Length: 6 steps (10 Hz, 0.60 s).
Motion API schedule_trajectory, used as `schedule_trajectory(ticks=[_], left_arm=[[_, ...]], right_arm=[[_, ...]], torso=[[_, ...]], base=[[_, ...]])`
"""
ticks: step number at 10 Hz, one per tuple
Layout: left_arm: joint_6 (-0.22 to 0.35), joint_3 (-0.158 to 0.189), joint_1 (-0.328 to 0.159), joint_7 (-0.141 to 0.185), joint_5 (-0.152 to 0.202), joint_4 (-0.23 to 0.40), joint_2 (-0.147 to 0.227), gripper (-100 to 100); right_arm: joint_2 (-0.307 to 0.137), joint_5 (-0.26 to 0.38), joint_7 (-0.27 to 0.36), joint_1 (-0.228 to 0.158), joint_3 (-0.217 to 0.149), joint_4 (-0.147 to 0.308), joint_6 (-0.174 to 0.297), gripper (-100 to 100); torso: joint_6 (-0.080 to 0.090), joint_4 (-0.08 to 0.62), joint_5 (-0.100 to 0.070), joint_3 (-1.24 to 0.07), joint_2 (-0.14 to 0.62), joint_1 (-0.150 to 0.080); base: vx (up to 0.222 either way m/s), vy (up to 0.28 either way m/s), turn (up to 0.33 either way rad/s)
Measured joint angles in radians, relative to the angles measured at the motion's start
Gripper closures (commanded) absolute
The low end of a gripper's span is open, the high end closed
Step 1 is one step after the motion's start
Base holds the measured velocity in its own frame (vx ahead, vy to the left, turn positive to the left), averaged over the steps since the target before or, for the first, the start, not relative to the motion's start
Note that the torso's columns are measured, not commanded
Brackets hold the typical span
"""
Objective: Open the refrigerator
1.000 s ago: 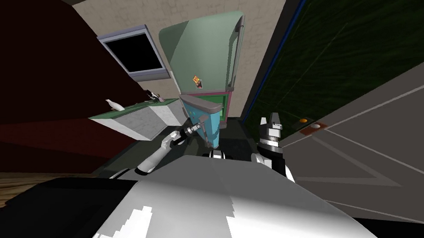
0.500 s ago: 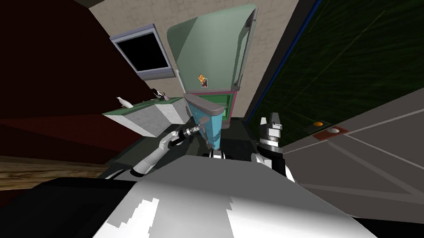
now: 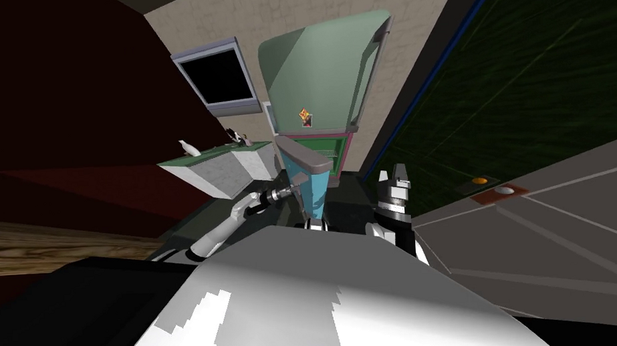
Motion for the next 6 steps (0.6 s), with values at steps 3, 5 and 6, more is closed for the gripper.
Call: schedule_trajectory(ticks=[3,5,6], left_arm=[[-0.043,-0.020,0.021,-0.004,-0.008,-0.032,0.007,100],[-0.064,-0.025,0.034,-0.003,-0.012,-0.062,0.018,100],[-0.071,-0.025,0.029,0.002,-0.012,-0.066,0.024,100]], right_arm=[[0.000,0.000,0.000,0.000,0.000,0.000,0.000,0],[0.000,0.000,0.000,0.000,0.000,0.000,0.000,0],[0.000,0.000,0.000,0.000,0.000,0.000,0.000,0]], torso=[[0.000,-0.001,0.001,-0.002,-0.002,0.005],[-0.001,0.004,0.000,0.010,-0.003,0.005],[-0.001,0.005,-0.001,0.015,-0.004,0.005]], base=[[0.008,0.254,0.011],[-0.096,0.229,-0.080],[-0.084,0.198,-0.032]])
